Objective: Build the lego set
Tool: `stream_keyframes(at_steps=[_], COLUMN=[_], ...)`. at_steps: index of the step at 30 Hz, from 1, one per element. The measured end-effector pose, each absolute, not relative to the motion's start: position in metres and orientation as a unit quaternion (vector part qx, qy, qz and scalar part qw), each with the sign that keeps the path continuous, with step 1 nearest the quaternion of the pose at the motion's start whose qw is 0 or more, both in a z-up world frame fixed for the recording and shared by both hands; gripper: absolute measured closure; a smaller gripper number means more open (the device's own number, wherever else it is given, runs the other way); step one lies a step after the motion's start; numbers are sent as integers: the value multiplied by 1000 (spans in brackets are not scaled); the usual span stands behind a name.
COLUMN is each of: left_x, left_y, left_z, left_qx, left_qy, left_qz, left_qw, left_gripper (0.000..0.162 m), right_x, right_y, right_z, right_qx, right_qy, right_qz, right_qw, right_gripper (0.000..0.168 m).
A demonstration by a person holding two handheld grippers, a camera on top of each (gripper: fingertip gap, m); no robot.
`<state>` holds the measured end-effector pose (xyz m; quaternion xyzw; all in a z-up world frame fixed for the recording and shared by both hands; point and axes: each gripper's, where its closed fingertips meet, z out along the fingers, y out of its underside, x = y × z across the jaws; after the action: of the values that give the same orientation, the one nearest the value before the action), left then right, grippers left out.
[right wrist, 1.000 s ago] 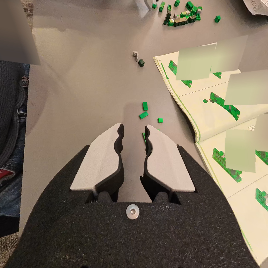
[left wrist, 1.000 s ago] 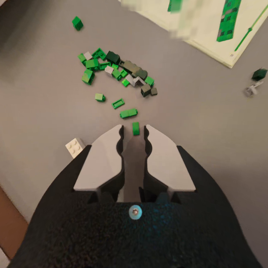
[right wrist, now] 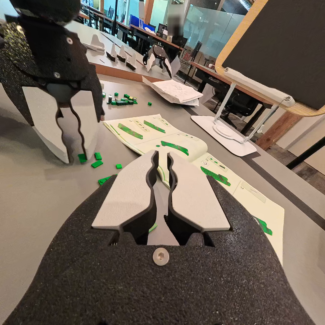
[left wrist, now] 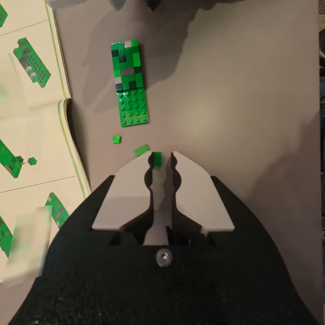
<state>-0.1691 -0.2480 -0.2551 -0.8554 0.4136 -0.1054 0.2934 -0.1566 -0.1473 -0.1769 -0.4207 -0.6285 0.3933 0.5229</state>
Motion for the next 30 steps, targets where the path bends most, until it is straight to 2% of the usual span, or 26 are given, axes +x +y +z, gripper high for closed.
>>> stream_keyframes(at_steps=[4,10,11,13,15,18,21,25,30], left_x=[-169,-183,-183,-180,-176,-172,-176,-205,-320], left_y=[-251,-259,-258,-257,-256,-254,-253,-260,-281], left_z=[-255,-245,-244,-245,-248,-254,-255,-232,-203], left_qx=[-854,-854,-853,-851,-850,-856,-859,-860,-893], left_qy=[406,376,371,370,373,373,373,339,152], left_qz=[-118,-149,-156,-165,-171,-173,-160,-135,-40], left_qw=[303,327,331,334,330,314,312,356,421], left_gripper=[129,132,131,129,126,119,115,115,123], right_x=[-156,-155,-155,-158,-166,-176,-180,-176,-170], right_y=[-150,-162,-175,-200,-225,-246,-249,-236,-214], right_z=[-174,-170,-172,-180,-191,-214,-230,-212,-186], right_qx=[-416,-400,-382,-365,-355,-328,-317,-325,-343], right_qy=[-624,-626,-648,-688,-729,-787,-810,-775,-714], right_qz=[401,433,445,449,425,339,288,317,348], right_qw=[526,510,486,438,403,397,401,440,501], right_gripper=[160,163,168,168,168,168,168,168,168])
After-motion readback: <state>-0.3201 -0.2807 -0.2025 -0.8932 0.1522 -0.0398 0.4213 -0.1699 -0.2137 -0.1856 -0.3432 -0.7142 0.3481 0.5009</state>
